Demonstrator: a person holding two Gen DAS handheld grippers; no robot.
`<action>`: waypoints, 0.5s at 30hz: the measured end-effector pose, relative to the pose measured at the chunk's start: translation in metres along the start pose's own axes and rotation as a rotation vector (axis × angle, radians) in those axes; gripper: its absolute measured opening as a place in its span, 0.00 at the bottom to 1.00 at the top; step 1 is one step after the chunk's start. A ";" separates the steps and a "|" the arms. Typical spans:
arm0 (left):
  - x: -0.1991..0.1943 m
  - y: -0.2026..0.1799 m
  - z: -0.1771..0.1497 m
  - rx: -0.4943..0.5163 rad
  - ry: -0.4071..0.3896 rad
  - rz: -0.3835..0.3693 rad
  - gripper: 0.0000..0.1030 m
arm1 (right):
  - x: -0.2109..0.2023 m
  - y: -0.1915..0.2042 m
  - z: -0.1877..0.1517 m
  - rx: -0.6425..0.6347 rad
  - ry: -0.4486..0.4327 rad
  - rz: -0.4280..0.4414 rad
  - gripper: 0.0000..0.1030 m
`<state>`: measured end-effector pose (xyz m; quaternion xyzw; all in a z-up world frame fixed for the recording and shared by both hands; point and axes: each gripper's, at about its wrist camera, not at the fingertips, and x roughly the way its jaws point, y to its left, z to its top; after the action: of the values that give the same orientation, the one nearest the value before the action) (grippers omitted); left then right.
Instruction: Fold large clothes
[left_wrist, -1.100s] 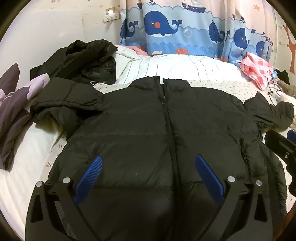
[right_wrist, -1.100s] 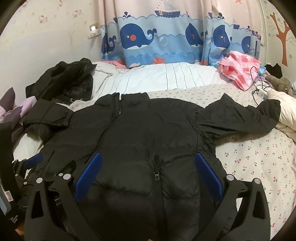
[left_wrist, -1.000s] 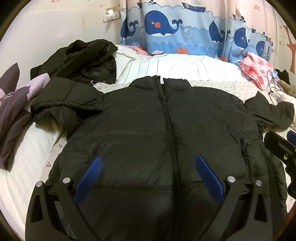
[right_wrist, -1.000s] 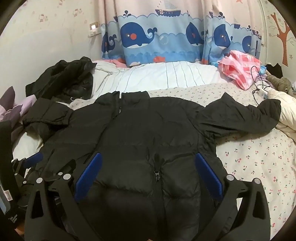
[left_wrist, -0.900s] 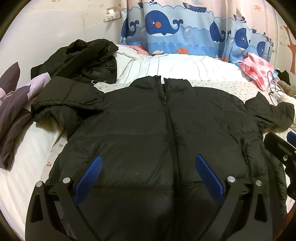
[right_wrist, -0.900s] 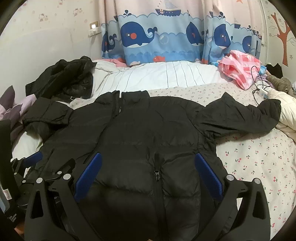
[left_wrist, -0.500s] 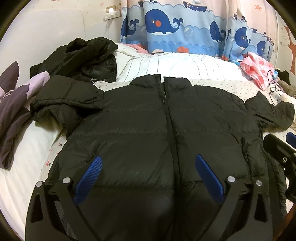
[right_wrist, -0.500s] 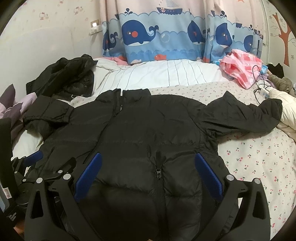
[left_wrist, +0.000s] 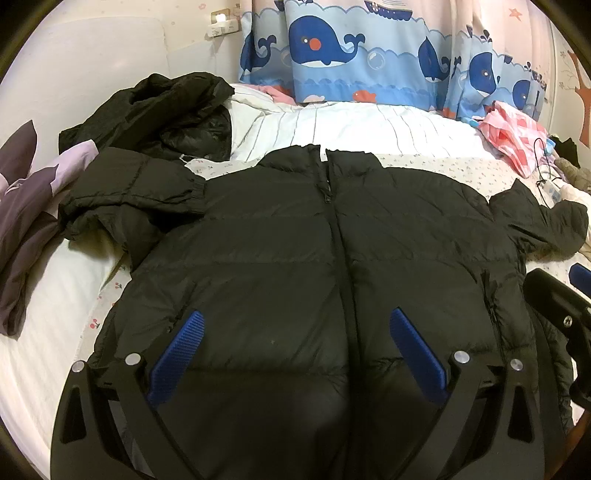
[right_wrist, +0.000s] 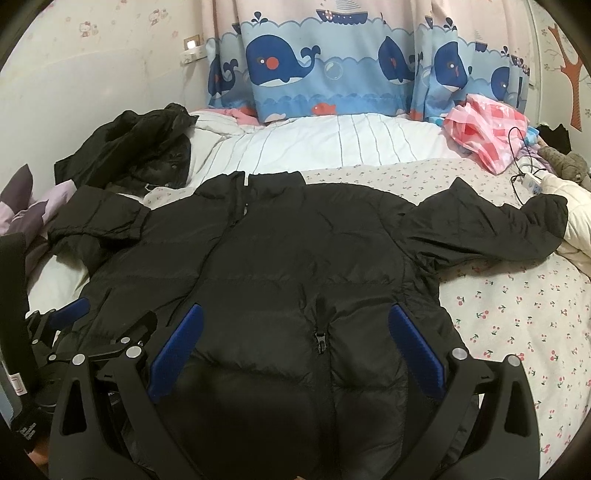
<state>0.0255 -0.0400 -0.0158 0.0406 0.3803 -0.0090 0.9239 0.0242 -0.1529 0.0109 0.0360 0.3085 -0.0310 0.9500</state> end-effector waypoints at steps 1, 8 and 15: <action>0.001 -0.001 0.001 0.002 0.001 -0.001 0.94 | 0.000 0.000 0.000 0.000 0.001 0.001 0.94; 0.000 -0.002 -0.001 0.005 0.003 -0.001 0.94 | 0.001 -0.001 0.000 0.036 0.022 0.027 0.94; 0.001 -0.002 0.000 0.005 0.005 0.001 0.94 | 0.000 -0.004 -0.001 0.063 0.024 0.039 0.94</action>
<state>0.0261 -0.0424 -0.0162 0.0433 0.3825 -0.0095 0.9229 0.0234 -0.1573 0.0101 0.0725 0.3181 -0.0217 0.9450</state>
